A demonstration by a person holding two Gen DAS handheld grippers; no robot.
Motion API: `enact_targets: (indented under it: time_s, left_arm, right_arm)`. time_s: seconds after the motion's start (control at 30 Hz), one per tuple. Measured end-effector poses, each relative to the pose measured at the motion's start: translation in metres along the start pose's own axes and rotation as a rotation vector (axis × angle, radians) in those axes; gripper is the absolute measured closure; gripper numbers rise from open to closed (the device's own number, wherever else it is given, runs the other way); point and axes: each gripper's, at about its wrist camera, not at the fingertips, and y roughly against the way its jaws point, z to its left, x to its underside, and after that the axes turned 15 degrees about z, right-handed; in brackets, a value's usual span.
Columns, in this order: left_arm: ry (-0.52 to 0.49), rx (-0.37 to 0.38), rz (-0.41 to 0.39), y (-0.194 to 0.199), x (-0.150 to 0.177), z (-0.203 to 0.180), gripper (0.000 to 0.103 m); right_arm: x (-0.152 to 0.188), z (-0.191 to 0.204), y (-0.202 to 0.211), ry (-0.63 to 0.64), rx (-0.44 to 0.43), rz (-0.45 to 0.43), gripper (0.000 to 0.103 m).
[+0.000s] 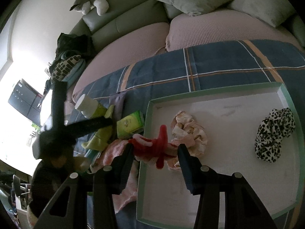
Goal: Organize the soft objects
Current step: 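Lift and carry the green cloth and red toy toward the white tray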
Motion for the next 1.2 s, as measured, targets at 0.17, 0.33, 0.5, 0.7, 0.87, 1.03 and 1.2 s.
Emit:
enact_targets:
  time_s: [0.17,0.33,0.5,0.7,0.87,1.03,1.2]
  left_arm:
    - [0.011,-0.014,0.018,-0.012,0.0,0.001,0.066]
    - [0.041,0.041,-0.005,-0.005,0.0,0.01,0.095]
    - [0.095,0.145,-0.056,0.011,0.005,0.031,0.098]
    - [0.138,0.219,-0.102,0.03,0.015,0.047,0.098]
    - [0.16,0.235,-0.154,0.049,0.026,0.058,0.098]
    - [0.167,0.265,-0.22,0.074,0.032,0.061,0.098]
    - [0.113,0.287,-0.307,0.111,0.049,0.05,0.098]
  right_arm:
    - [0.0,-0.002,-0.001,-0.011,0.001,0.001,0.053]
    - [0.0,-0.003,-0.001,-0.014,0.003,0.001,0.053]
    - [-0.001,-0.004,-0.001,-0.016,0.002,0.002,0.053]
    - [0.0,-0.005,-0.001,-0.023,0.005,0.001,0.053]
    - [0.0,-0.005,-0.002,-0.025,0.006,0.0,0.053]
    - [0.001,-0.005,0.001,-0.036,0.002,-0.016,0.053]
    - [0.002,-0.007,0.013,-0.041,-0.005,-0.053,0.053]
